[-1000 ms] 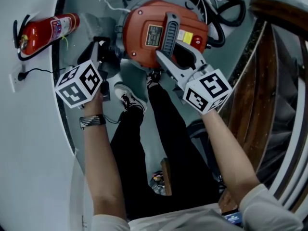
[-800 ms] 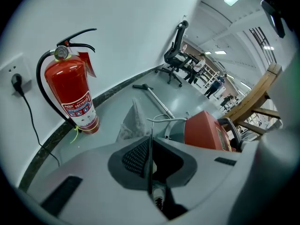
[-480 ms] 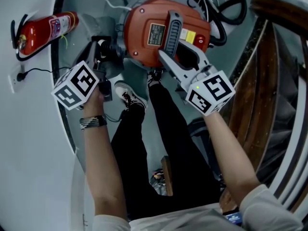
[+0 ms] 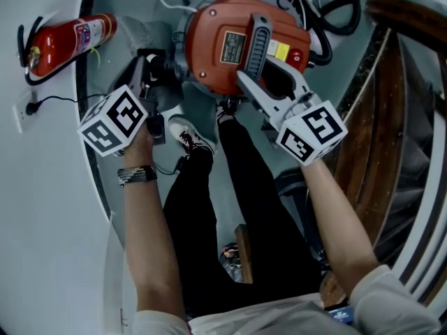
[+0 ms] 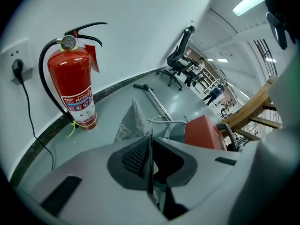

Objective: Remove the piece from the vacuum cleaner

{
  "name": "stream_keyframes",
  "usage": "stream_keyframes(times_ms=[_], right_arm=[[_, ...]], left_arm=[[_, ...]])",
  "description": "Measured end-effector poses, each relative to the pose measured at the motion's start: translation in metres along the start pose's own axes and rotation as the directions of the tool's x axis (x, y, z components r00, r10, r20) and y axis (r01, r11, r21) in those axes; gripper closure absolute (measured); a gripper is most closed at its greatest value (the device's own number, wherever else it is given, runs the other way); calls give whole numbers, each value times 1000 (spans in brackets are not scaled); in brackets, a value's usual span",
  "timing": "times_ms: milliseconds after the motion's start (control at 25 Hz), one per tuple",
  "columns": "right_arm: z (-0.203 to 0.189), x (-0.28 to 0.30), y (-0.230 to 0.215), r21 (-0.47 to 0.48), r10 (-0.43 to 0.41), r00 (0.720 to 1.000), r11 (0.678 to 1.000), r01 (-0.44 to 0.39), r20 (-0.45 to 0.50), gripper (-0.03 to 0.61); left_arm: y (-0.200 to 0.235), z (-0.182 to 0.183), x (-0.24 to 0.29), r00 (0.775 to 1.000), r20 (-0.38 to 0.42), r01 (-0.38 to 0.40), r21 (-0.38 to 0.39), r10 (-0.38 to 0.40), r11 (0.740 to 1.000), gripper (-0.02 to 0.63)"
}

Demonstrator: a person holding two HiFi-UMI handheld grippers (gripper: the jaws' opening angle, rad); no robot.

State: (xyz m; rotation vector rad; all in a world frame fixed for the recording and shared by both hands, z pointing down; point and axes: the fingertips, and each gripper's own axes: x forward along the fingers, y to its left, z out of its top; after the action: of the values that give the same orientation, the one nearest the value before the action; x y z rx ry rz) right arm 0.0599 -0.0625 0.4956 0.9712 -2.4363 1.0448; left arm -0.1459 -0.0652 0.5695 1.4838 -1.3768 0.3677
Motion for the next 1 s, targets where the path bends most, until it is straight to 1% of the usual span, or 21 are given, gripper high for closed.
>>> stream_keyframes(times_ms=[160,280,400,560,640,720,840,920,1000], right_arm=[[0,0,0,2,-3,1000,1000,3,0,371],[0,0,0,4,-1,1000,1000,1,-2,371],[1,0,0,0,-5,1000,1000,5,3,371],[1,0,0,-3,-7,1000,1000,7,7,371],[0,-1,0,-1,-7,1000,1000,7,6,373],[1,0,0,0,-8,1000,1000,8,7,371],[1,0,0,-3,-12,1000,1000,12,12,371],[1,-1,0,-5,-15,1000,1000,15,15,371],[1,-1,-1,-5,-16,1000,1000,16,17,373]], left_arm=[[-3,3,-4,999,26,-29,129,26,991,569],[-9,2,-10,999,37,-10,227,2,974,542],[-10,-5,-17,1000,24,4,327,-12,945,525],[-6,-16,-26,1000,4,-8,433,7,901,520],[-4,-22,-28,1000,2,-7,454,7,891,518],[-3,-26,-30,1000,4,-9,461,8,888,512],[1,-33,-30,999,-8,-26,468,33,883,502],[4,-39,-29,999,-15,-32,457,44,889,492],[4,-41,-30,999,-5,-28,433,33,901,498]])
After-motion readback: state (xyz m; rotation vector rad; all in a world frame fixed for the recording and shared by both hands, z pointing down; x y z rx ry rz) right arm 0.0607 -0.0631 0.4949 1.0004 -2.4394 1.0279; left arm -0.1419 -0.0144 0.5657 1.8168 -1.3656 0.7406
